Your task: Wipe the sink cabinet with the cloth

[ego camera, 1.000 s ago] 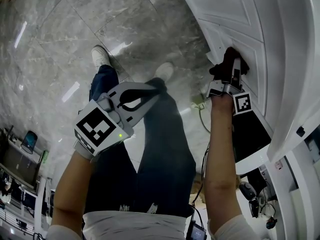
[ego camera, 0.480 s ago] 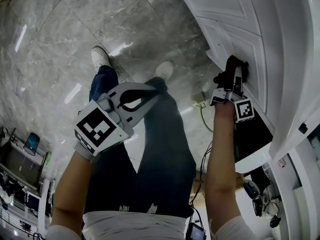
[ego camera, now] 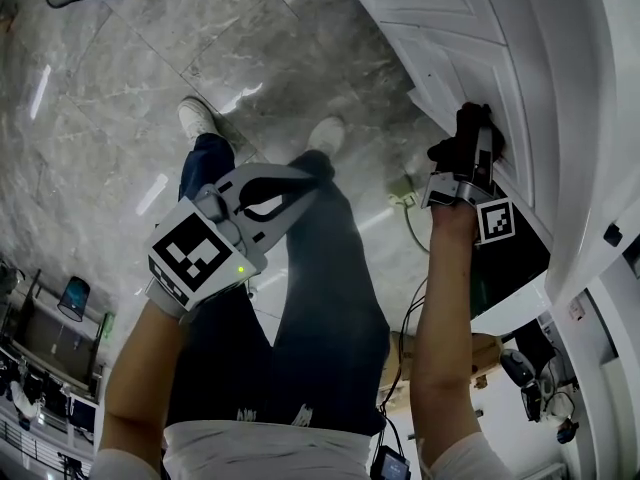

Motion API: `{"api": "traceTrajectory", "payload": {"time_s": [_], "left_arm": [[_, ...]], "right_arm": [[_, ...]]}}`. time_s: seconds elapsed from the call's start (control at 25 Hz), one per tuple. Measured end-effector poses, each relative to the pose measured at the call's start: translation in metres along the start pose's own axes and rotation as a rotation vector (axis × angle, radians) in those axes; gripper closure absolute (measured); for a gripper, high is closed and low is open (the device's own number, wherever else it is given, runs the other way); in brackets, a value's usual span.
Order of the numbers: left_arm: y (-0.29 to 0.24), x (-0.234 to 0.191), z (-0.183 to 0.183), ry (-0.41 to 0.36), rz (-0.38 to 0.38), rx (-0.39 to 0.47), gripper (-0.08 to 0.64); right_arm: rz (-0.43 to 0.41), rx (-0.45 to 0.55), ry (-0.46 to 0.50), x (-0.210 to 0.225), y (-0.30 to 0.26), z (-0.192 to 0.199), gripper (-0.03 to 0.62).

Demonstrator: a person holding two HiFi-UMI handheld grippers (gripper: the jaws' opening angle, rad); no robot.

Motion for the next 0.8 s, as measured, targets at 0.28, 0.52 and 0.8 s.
{"api": "traceTrajectory", "payload": {"time_s": [0.28,0.52,0.8], "left_arm": [[0.004,0.004,0.0,-0.023,0.029,-0.02,0.548],[0.014,0.002,0.001,-0.029,0.037,-0.024,0.548],[0.027,-0.008,-0.001,-0.03,0.027,-0.007,0.548]], "right_arm": [[-0.045,0.07,-0.008,-0.022,0.022,-0.017,0.468],[-0.062,0.09,-0.059,-0.032,0.025,-0.017,0.471],[-0.076,0.121,-0.105,-0.046,0.016,-0.012,0.471]]}}
Point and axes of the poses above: the fingertips, and each gripper's own axes: y backward along the fingers, x to its right, z out of its underside, the point moved 5 cm from there along y, backward along the fingers
